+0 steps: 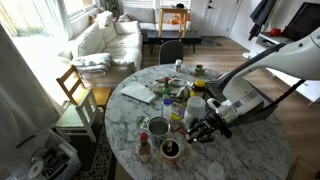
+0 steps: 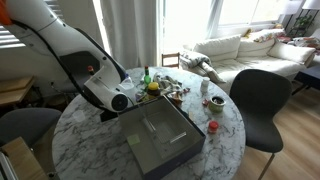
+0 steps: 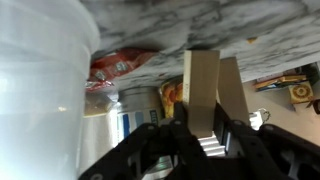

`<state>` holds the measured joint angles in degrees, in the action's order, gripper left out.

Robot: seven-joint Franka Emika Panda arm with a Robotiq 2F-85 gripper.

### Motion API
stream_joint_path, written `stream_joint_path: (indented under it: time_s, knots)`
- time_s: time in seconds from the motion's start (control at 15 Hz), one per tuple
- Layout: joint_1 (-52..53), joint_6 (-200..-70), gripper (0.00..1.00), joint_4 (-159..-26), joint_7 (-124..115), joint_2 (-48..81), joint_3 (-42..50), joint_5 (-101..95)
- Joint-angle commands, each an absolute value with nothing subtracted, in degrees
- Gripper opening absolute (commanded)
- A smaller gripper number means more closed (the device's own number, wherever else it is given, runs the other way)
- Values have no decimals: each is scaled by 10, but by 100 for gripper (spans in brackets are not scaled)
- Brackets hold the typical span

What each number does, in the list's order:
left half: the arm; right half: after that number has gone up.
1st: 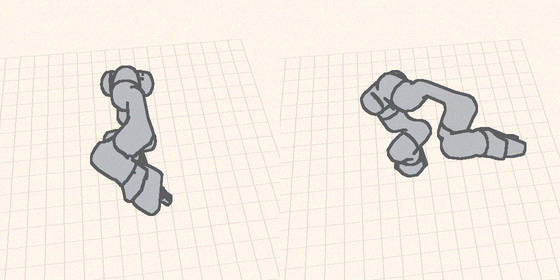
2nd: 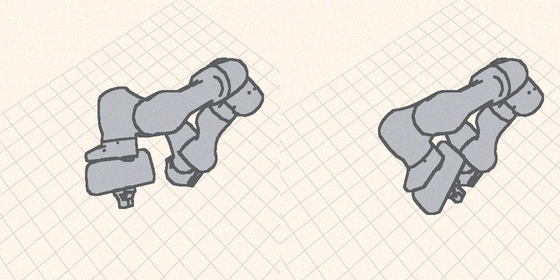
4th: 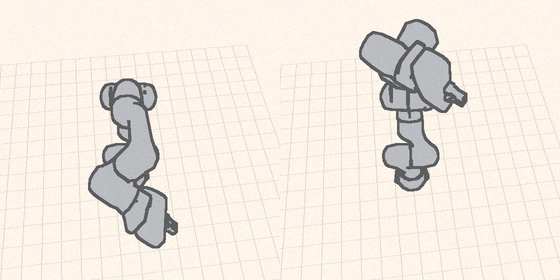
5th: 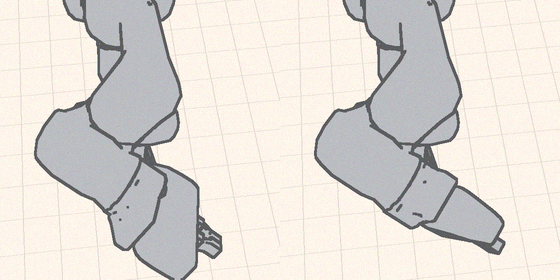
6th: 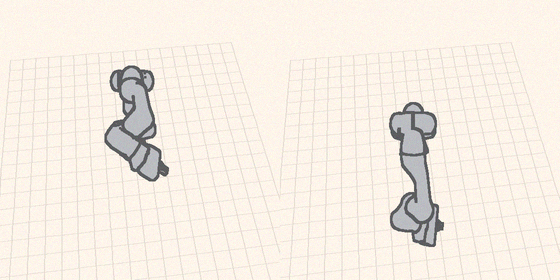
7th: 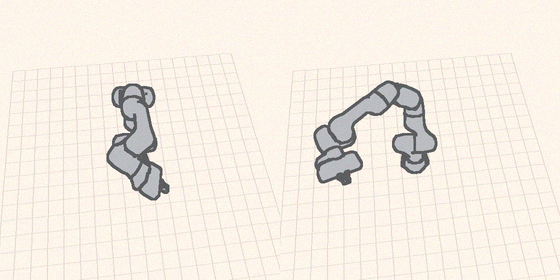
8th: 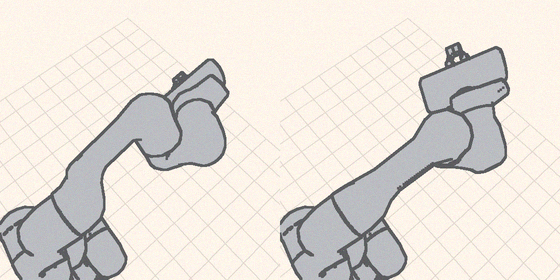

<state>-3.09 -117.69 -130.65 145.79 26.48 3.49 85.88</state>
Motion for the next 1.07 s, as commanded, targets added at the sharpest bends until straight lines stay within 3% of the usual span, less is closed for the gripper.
stream_joint_path:
  time_s: [0.0, 1.0]
  knots:
    - [-26, -1212, 8, -1334, 1480, 247, 45, 876]
    - [-35, -1135, 8, -1322, 1574, 281, 37, 1040]
